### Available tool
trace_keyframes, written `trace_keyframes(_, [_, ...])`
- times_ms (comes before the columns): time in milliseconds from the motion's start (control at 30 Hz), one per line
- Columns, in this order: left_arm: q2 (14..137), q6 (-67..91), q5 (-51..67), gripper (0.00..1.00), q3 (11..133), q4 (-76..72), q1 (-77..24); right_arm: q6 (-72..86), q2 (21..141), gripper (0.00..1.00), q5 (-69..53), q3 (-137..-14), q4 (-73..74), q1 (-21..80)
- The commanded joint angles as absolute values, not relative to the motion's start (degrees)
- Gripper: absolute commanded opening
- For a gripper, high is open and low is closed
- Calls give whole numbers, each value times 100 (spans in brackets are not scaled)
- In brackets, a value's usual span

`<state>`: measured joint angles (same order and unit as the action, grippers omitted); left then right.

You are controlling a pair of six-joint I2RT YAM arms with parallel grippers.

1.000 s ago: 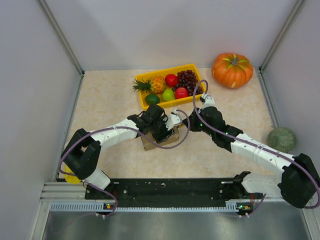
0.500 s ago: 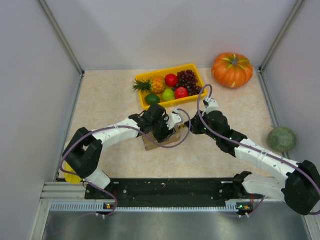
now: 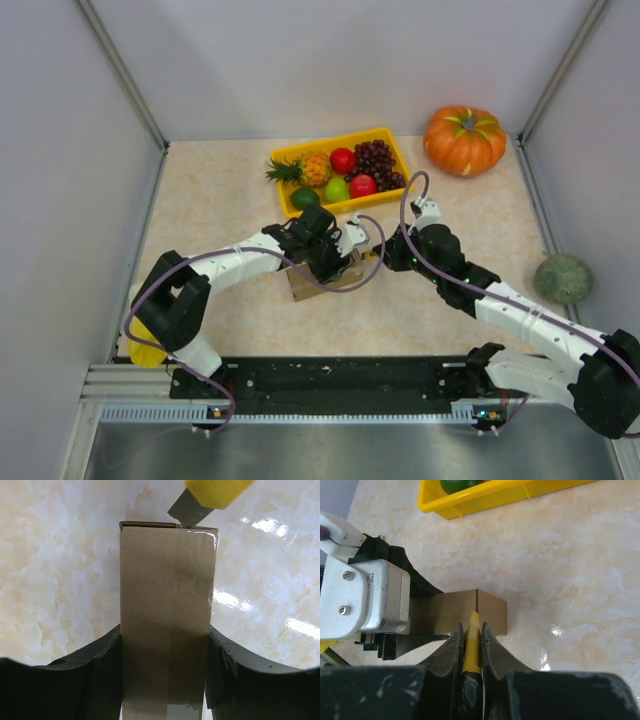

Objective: Unpack the express box

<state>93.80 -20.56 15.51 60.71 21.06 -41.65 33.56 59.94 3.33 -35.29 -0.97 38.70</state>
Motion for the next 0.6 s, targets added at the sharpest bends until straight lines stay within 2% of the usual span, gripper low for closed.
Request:
trace_keyframes(0, [9940, -1749, 563, 23, 5880, 2250, -3929, 3445, 5652, 0, -404, -3340, 782, 3946])
trace_keyframes(567, [9791, -1854, 834, 24, 5810, 2180, -3920, 3331, 5116, 0, 17, -3498, 1493, 3946])
